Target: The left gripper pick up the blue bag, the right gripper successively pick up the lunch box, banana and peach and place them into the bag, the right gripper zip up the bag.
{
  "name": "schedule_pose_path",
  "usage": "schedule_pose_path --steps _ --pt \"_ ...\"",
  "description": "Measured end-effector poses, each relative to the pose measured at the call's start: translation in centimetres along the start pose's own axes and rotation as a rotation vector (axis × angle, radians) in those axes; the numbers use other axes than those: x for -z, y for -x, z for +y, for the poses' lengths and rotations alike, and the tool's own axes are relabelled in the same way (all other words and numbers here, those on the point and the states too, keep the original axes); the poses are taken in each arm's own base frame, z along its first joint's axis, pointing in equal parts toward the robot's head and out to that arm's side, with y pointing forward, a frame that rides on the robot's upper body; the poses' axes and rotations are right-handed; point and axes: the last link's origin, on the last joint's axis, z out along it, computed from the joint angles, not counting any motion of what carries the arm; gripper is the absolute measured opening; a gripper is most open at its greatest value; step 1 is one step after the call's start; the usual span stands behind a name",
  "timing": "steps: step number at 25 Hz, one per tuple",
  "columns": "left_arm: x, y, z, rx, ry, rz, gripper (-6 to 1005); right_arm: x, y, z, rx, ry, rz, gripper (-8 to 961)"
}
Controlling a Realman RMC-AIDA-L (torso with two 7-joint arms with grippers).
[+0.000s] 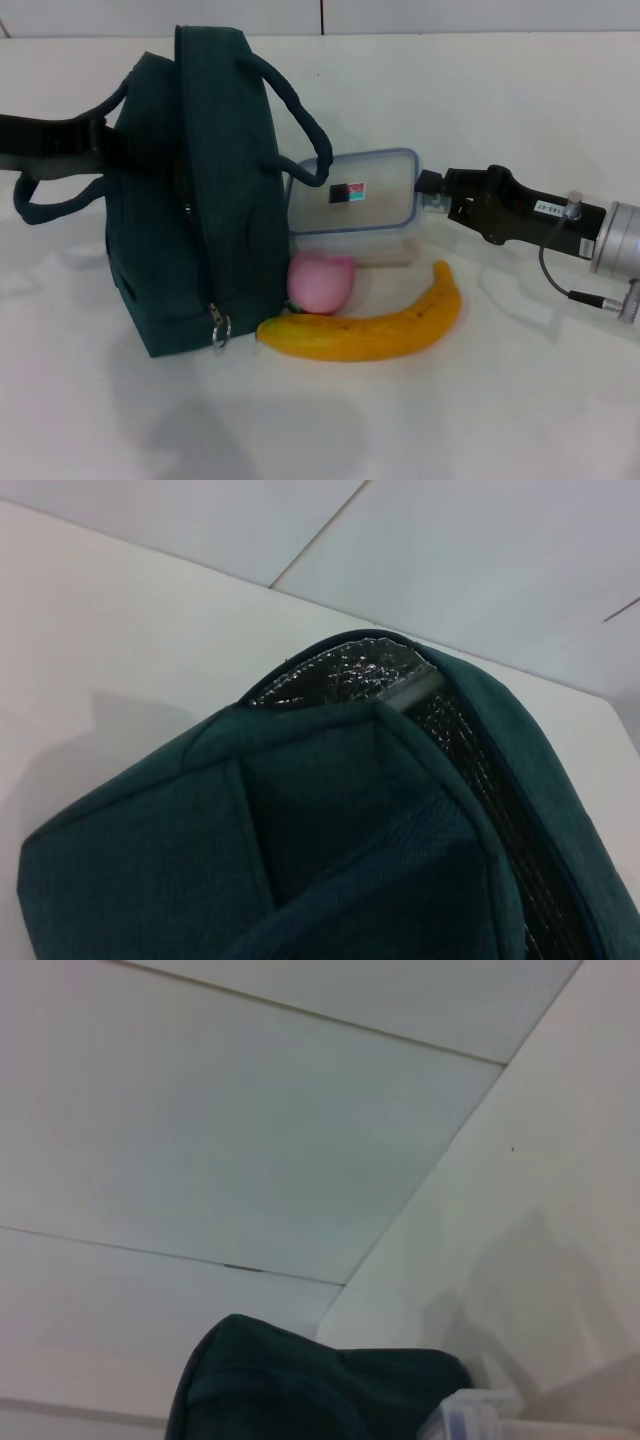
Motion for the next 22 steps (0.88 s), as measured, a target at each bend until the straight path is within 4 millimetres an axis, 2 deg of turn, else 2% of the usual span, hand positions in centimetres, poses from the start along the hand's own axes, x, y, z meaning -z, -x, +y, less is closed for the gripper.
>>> schedule_pose_path --steps 9,16,22 --pt "0.1 0.0 -0.1 -0.008 -0.003 0.001 37 0.4 0.2 1.0 -0.019 0.081 -0.024 200" --pt "0.0 -0.2 0.1 -0.013 -0.001 0.001 37 0.7 0.3 1.0 -0.026 0.095 -0.042 166" --pt "0.1 -0.2 0.2 -0.012 0.015 0.011 37 2.3 0.8 0.8 -0.044 0.127 -0.117 121"
